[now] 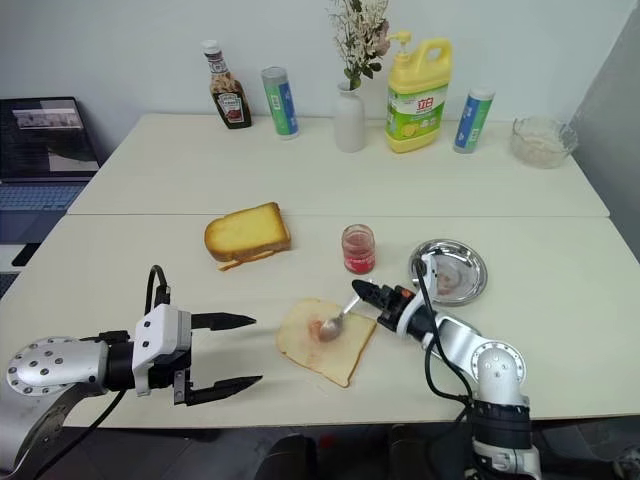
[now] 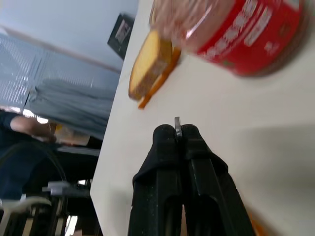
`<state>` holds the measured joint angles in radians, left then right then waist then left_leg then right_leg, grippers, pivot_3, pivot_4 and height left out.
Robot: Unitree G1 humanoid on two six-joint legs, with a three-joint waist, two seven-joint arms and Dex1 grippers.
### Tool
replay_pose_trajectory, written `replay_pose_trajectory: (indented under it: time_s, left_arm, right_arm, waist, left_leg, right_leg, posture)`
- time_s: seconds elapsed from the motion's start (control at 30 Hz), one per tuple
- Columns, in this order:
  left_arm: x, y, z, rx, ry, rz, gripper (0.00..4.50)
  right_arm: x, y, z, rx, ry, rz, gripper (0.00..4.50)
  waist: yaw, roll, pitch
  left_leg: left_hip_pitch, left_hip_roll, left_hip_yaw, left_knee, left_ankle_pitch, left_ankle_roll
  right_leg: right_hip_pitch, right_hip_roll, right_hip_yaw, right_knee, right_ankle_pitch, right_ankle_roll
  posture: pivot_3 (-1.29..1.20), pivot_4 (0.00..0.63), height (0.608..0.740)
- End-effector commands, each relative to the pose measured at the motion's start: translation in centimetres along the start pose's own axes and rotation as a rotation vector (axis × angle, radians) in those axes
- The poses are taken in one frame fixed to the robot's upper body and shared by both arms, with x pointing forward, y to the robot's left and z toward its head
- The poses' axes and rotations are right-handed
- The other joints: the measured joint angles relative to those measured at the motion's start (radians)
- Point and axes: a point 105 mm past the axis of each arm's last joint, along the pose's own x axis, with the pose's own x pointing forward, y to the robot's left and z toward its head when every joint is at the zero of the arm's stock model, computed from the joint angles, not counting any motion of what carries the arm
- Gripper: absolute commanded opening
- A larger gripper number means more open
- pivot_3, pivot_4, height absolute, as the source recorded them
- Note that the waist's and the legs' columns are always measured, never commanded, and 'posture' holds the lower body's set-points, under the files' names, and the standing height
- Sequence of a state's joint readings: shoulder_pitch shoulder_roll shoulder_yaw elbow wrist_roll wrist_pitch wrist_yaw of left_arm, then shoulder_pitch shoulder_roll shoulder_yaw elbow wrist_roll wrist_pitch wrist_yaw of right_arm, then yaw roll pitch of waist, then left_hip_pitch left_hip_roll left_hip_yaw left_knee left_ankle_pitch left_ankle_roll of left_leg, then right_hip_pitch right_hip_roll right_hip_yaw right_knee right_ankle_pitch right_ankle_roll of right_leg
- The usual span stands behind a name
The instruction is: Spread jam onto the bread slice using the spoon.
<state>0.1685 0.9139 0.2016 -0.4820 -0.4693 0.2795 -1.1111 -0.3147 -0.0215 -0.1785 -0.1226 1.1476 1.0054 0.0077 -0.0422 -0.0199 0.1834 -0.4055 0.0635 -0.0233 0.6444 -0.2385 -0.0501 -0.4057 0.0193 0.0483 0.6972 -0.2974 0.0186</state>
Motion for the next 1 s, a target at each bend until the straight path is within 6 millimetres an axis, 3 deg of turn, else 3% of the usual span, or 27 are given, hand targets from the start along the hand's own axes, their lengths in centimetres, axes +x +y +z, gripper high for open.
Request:
replay_pose_trajectory:
  time_s: [0.03, 0.2, 0.33, 0.47, 0.63, 0.83, 1.0]
  left_arm:
    - [0.1, -0.1, 0.7, 0.035, -0.015, -0.004, 4.50]
    - [0.2, -0.2, 0.6, 0.035, -0.015, -0.004, 4.50]
    - [0.3, -0.2, 0.5, 0.035, -0.015, 0.000, 4.50]
    - [0.3, 0.0, 0.5, 0.041, -0.020, 0.012, 4.50]
    - [0.4, 0.2, 0.5, 0.048, -0.026, 0.022, 4.50]
    - [0.6, 0.1, 0.6, 0.051, -0.030, 0.018, 4.50]
    - [0.7, 0.0, 0.7, 0.052, -0.032, 0.012, 4.50]
  right_arm:
    - [0.5, 0.0, 0.8, 0.009, -0.055, -0.020, 0.02]
    - [0.5, 0.7, -1.2, 0.014, 0.032, 0.015, 0.02]
    - [-0.8, -0.1, -2.3, -0.003, 0.096, -0.006, 0.02]
    - [-3.4, -1.3, -2.1, -0.018, 0.137, -0.032, 0.02]
    - [-4.5, -2.3, -0.5, -0.029, 0.101, -0.070, 0.02]
    - [-2.0, -1.3, 1.6, 0.024, -0.022, -0.055, 0.02]
    - [-0.5, -1.5, 1.0, 0.024, -0.024, -0.080, 0.02]
  waist:
    - [0.000, 0.000, 0.000]
    - [0.000, 0.000, 0.000]
    - [0.000, 0.000, 0.000]
    - [0.003, 0.000, 0.000]
    - [0.004, 0.000, 0.000]
    - [0.003, 0.000, 0.000]
    - [0.000, 0.000, 0.000]
  left_leg:
    - [0.000, 0.000, 0.000, 0.000, 0.000, 0.000]
    - [0.000, 0.000, 0.001, -0.001, 0.000, 0.000]
    - [0.000, 0.000, 0.001, -0.001, 0.000, 0.000]
    - [0.000, -0.001, 0.001, -0.001, 0.000, 0.000]
    - [0.000, -0.001, 0.001, -0.001, 0.000, 0.000]
    - [0.001, 0.000, 0.001, -0.001, 0.000, 0.000]
    - [0.000, 0.000, 0.001, -0.001, 0.000, 0.000]
  right_leg:
    - [0.000, 0.000, 0.000, 0.000, 0.000, 0.000]
    - [0.000, -0.001, 0.001, -0.001, 0.002, -0.004]
    - [0.000, -0.001, 0.000, 0.000, 0.001, -0.005]
    - [0.000, -0.001, 0.000, -0.001, 0.000, -0.004]
    - [0.000, -0.001, 0.001, 0.000, -0.001, -0.002]
    - [0.000, -0.001, 0.002, 0.000, -0.001, -0.002]
    - [0.000, 0.000, 0.001, -0.001, -0.001, -0.002]
  posture:
    - [0.00, 0.150, 0.740]
    - [0.00, 0.150, 0.740]
    - [0.00, 0.150, 0.740]
    - [0.00, 0.150, 0.740]
    - [0.00, 0.150, 0.740]
    - [0.00, 0.150, 0.740]
    - [0.00, 0.150, 0.740]
